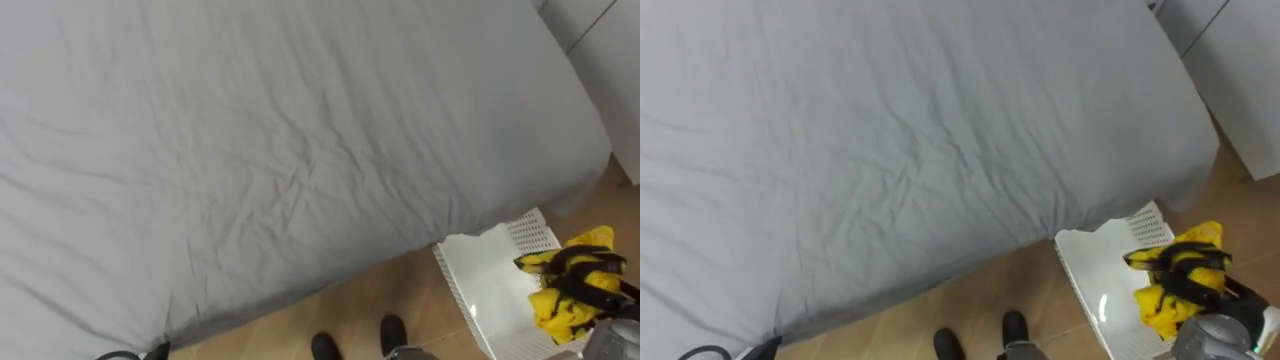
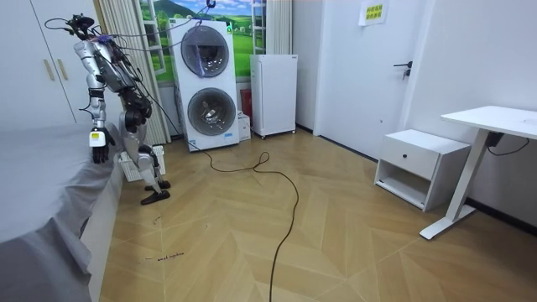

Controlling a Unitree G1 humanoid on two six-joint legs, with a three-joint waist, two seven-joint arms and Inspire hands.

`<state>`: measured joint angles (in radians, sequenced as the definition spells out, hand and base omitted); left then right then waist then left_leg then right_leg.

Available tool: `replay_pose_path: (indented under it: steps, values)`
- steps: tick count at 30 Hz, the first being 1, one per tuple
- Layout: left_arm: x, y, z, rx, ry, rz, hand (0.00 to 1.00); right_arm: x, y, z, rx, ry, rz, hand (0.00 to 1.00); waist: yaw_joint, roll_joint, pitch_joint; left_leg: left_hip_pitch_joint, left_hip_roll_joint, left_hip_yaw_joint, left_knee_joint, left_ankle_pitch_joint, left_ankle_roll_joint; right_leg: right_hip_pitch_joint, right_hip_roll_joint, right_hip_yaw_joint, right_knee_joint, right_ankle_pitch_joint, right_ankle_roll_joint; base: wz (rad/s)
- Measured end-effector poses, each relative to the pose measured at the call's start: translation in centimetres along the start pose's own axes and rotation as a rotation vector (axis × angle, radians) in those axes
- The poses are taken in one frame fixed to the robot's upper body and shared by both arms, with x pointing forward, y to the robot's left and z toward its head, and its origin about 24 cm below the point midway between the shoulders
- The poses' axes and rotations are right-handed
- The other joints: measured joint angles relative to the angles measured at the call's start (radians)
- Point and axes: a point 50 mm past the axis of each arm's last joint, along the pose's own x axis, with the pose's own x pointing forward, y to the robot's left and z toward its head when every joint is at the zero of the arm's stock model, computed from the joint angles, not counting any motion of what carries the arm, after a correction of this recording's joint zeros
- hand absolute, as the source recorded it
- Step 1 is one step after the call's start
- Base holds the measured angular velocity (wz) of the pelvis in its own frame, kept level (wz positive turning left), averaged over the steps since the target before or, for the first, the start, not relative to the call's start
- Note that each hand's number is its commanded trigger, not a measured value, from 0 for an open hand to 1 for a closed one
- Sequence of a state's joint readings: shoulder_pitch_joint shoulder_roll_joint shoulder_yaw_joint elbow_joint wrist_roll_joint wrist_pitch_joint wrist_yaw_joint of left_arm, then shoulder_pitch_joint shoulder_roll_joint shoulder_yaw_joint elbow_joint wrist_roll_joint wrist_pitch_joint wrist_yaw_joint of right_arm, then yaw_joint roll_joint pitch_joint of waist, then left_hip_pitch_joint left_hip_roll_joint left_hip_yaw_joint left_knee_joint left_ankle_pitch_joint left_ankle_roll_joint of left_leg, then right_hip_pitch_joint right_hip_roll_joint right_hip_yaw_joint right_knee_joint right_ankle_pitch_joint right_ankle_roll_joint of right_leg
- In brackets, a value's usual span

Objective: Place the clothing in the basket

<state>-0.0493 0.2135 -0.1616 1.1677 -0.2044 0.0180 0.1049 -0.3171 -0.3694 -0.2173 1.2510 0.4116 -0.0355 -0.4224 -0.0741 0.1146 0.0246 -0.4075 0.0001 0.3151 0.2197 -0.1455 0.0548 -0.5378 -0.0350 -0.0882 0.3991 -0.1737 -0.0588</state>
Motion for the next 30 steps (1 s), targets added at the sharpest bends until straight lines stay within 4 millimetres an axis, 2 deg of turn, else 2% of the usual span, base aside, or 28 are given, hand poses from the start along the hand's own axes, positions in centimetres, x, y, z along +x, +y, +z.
replay_pose_path:
  steps: [6, 11, 18, 24, 27, 29, 30]
  values:
    - [0.0, 0.0, 0.0, -0.001, -0.002, 0.001, 0.0, 0.2, -0.4, 0.6, 0.048, -0.004, -0.016, 0.0, 0.0, -0.006, 0.0041, 0.001, -0.001, 0.0, -0.001, 0.0, 0.0, 0.004, -0.008, -0.026, -0.001, 0.0, 0.0, 0.02]
    - [0.0, 0.1, 0.1, -0.001, -0.006, 0.002, 0.0, 0.2, -0.6, 0.7, 0.067, -0.002, -0.036, 0.0, 0.0, -0.016, 0.0111, 0.0, -0.002, 0.0, 0.003, 0.002, 0.004, 0.006, -0.008, -0.025, -0.007, -0.001, 0.0, 0.0]
    - [0.0, 0.2, 0.2, -0.001, -0.015, 0.004, 0.0, 0.3, -0.8, 0.7, 0.069, -0.006, -0.063, 0.0, -0.001, -0.017, 0.0106, 0.005, -0.001, 0.001, 0.003, 0.003, 0.004, 0.012, -0.008, -0.025, -0.008, -0.001, 0.0, 0.0]
    - [0.0, 0.2, 0.1, -0.001, -0.017, 0.006, 0.0, 0.3, -1.1, 0.4, 0.068, -0.002, -0.079, 0.0, 0.003, -0.02, 0.0073, 0.037, -0.003, 0.001, 0.001, 0.003, 0.004, 0.043, -0.009, -0.026, -0.008, -0.001, 0.0, 0.01]
    - [0.0, 0.2, 0.0, 0.002, -0.019, 0.005, 0.0, 0.3, -1.5, -0.5, 0.055, 0.017, -0.083, 0.0, 0.002, -0.02, 0.0045, 0.065, 0.002, 0.001, 0.001, 0.003, 0.004, 0.099, -0.007, -0.052, -0.05, 0.001, 0.003, 0.16]
    - [-0.1, 0.3, -0.4, 0.028, -0.016, 0.006, 0.0, 0.2, -2.1, -1.9, 0.037, 0.04, -0.082, 0.0, 0.005, -0.027, -0.0009, 0.097, 0.005, 0.002, -0.009, 0.003, 0.004, 0.145, -0.002, -0.063, -0.076, 0.002, 0.003, 0.22]
    - [-0.3, 0.3, -1.2, 0.047, -0.004, 0.007, 0.0, 0.0, -2.3, -3.1, 0.022, 0.066, -0.078, 0.0, 0.013, -0.037, -0.0102, 0.128, 0.006, 0.0, -0.018, 0.002, 0.004, 0.18, 0.002, -0.065, -0.097, 0.002, 0.003, 0.06]
